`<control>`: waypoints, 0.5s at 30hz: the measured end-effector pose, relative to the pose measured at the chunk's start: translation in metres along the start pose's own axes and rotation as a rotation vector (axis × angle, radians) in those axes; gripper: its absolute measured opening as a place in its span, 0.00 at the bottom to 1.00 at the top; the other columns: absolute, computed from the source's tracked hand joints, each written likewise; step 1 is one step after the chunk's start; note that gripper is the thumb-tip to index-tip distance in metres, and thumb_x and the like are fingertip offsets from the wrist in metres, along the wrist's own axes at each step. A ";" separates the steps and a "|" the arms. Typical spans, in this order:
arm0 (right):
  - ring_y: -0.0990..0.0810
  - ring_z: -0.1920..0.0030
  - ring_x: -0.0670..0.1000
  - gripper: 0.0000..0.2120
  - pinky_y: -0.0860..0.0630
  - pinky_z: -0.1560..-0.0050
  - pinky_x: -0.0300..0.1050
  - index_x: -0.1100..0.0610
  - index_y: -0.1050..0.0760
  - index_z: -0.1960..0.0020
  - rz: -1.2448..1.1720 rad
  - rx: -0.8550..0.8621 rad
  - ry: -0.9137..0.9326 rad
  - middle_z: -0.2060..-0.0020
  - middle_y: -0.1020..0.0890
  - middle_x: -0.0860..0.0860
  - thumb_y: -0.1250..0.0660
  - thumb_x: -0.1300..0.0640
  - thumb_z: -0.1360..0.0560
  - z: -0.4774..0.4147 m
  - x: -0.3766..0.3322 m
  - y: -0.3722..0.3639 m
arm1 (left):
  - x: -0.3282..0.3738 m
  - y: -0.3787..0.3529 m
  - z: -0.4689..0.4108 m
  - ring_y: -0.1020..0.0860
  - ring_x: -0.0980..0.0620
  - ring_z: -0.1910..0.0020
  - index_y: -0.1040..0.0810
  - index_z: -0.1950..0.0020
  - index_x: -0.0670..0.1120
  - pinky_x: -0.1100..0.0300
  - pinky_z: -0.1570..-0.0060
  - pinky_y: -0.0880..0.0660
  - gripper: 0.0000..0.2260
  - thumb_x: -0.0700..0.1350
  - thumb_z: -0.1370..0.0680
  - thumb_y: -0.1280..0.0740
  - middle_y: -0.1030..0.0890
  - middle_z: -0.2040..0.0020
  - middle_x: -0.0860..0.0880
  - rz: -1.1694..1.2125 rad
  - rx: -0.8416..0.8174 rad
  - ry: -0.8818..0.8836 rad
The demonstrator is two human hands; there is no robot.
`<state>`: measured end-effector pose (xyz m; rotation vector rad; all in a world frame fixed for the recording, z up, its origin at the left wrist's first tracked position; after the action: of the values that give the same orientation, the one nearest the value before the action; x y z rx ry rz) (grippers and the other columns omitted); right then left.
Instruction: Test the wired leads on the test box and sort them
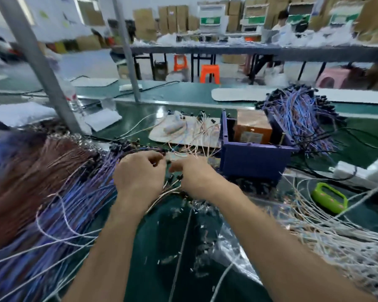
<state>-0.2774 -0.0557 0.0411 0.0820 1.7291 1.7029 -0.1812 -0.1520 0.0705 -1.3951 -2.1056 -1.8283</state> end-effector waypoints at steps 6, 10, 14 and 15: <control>0.18 0.50 0.59 0.10 0.26 0.56 0.47 0.53 0.26 0.54 0.182 0.032 -0.063 0.57 0.22 0.54 0.36 0.68 0.27 -0.015 0.007 -0.024 | -0.001 -0.040 0.020 0.23 0.44 0.44 0.11 0.51 0.51 0.53 0.39 0.31 0.10 0.42 0.27 0.30 0.15 0.52 0.47 -0.077 -0.067 -0.210; 0.18 0.50 0.59 0.10 0.28 0.52 0.48 0.53 0.20 0.51 0.334 0.091 -0.030 0.54 0.16 0.55 0.36 0.64 0.27 -0.015 0.008 -0.015 | 0.005 -0.046 0.023 0.25 0.45 0.45 0.11 0.53 0.52 0.55 0.42 0.34 0.13 0.42 0.30 0.34 0.16 0.55 0.47 -0.126 -0.065 -0.228; 0.19 0.49 0.60 0.13 0.23 0.49 0.49 0.55 0.19 0.49 0.215 0.094 -0.027 0.52 0.16 0.57 0.36 0.68 0.28 -0.010 0.007 -0.003 | 0.005 -0.049 0.023 0.24 0.45 0.45 0.12 0.51 0.52 0.53 0.42 0.33 0.08 0.45 0.26 0.29 0.15 0.54 0.47 -0.048 -0.103 -0.237; 0.19 0.50 0.60 0.14 0.23 0.51 0.50 0.55 0.19 0.49 0.154 0.125 -0.038 0.52 0.17 0.57 0.37 0.68 0.28 -0.007 0.008 0.004 | 0.006 -0.049 0.024 0.22 0.44 0.48 0.12 0.52 0.53 0.53 0.45 0.30 0.06 0.48 0.25 0.29 0.14 0.56 0.48 -0.004 -0.113 -0.240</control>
<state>-0.2887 -0.0573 0.0405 0.3095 1.8401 1.6877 -0.2029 -0.1244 0.0277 -1.7168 -2.1388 -1.8938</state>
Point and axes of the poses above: each hand's wrist, its own z-axis away from the middle knuckle, its own y-axis out of the back of the hand, x = y × z, the point moved 10 cm from there along -z, towards the middle knuckle
